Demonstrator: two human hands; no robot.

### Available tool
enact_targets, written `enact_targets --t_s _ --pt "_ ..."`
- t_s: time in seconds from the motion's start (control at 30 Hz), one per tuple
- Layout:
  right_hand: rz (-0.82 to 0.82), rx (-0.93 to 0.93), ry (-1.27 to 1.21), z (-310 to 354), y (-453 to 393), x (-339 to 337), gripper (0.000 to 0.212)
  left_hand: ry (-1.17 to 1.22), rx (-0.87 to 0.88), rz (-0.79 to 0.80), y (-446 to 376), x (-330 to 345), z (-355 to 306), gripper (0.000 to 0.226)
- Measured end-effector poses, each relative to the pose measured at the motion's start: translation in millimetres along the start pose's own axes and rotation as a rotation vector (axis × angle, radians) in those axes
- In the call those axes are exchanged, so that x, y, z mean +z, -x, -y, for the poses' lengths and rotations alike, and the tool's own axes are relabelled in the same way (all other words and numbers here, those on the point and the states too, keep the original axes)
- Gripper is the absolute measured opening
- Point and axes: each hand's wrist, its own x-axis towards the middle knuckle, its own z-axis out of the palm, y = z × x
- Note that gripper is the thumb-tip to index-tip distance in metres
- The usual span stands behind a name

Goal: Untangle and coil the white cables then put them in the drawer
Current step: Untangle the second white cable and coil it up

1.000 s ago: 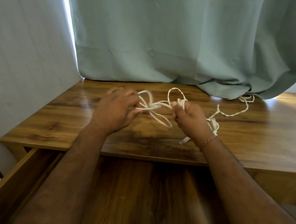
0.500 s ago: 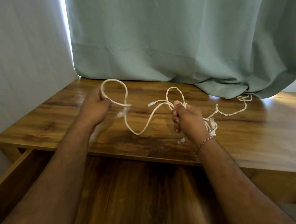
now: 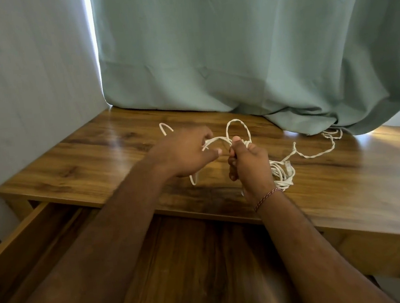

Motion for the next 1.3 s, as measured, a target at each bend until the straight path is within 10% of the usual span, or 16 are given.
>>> enact_targets --t_s 0.1,0.27,0.47,0.73,1.07,1.3 --pt "0.039 -0.036 -0.024 1.6 2.7 0.2 0.043 -0.018 0.035 0.026 -3.9 5.0 -0.8 0.018" --pt "0.238 -0.025 -0.037 2.7 5.7 -0.3 0.051 0.748 -0.065 0.051 1.1 5.9 13.6 0.021" --pt "0.765 0.148 -0.268 1.7 18.4 6.3 0.052 0.288 0.147 -0.210 5.6 5.8 40.4 0.020" --pt "1.107 0.177 -0.700 12.8 26.1 9.6 0.033 0.452 0.272 -0.333 30.1 40.1 34.3 0.029" --pt "0.657 0.089 -0.967 24.8 35.5 22.0 0.042 1.030 0.043 -0.155 43.6 54.3 23.9 0.034" --pt "0.411 -0.019 -0.902 22.1 34.8 32.0 0.028 0.799 -0.003 -0.114 42.6 50.1 24.4 0.031"
